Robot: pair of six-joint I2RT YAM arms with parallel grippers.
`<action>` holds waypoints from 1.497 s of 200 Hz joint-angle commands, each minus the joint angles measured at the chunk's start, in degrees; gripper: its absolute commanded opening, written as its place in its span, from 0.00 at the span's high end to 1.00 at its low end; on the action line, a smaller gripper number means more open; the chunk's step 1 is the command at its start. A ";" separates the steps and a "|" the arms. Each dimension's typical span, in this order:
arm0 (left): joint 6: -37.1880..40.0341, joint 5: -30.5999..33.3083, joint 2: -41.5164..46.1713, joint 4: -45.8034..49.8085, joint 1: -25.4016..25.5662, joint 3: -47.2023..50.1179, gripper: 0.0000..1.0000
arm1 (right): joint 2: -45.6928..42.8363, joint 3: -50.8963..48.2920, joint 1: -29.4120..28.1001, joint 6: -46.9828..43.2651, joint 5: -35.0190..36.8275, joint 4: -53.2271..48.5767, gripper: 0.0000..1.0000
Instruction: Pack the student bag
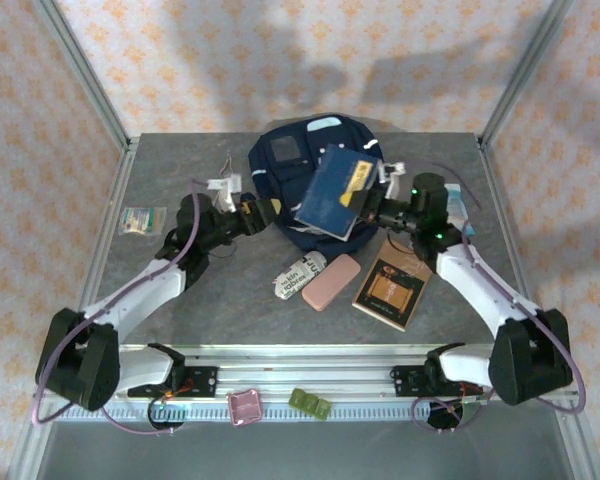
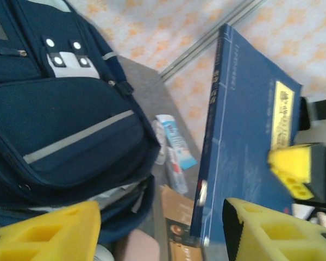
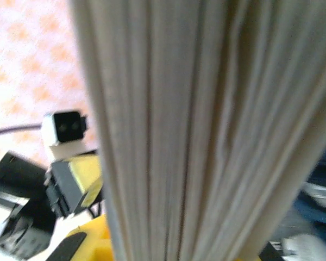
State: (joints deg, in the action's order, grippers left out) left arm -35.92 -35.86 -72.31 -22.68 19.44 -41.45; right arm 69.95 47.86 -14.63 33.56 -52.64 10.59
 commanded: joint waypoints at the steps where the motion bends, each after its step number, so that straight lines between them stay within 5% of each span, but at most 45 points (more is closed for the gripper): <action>1: 13.26 7.54 -5.67 8.33 3.41 -6.02 0.40 | -7.68 -1.08 3.28 0.27 9.78 -4.97 1.00; 47: 26.28 16.48 -23.59 19.86 9.64 -24.64 0.35 | -17.43 -2.54 7.01 -1.26 26.93 -16.89 1.00; 101: 37.29 23.56 -44.57 34.26 12.57 -49.13 0.32 | -20.47 -4.15 7.86 -2.07 26.61 -18.07 1.00; 142: 45.77 26.08 -52.40 39.64 15.32 -57.94 0.28 | -20.65 -5.48 8.04 -2.28 26.43 -18.23 1.00; 257: 52.91 16.67 -51.26 39.66 17.56 -53.96 0.26 | -18.71 -8.12 8.41 -1.23 24.60 -14.90 1.00; 299: 52.35 34.59 -53.64 34.84 17.76 -54.72 0.37 | -18.93 -8.57 8.44 -0.22 23.18 -14.11 1.00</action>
State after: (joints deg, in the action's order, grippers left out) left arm 15.11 -10.74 -125.73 14.13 36.49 -96.25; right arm 51.64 39.46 -6.55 32.56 -28.12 -7.90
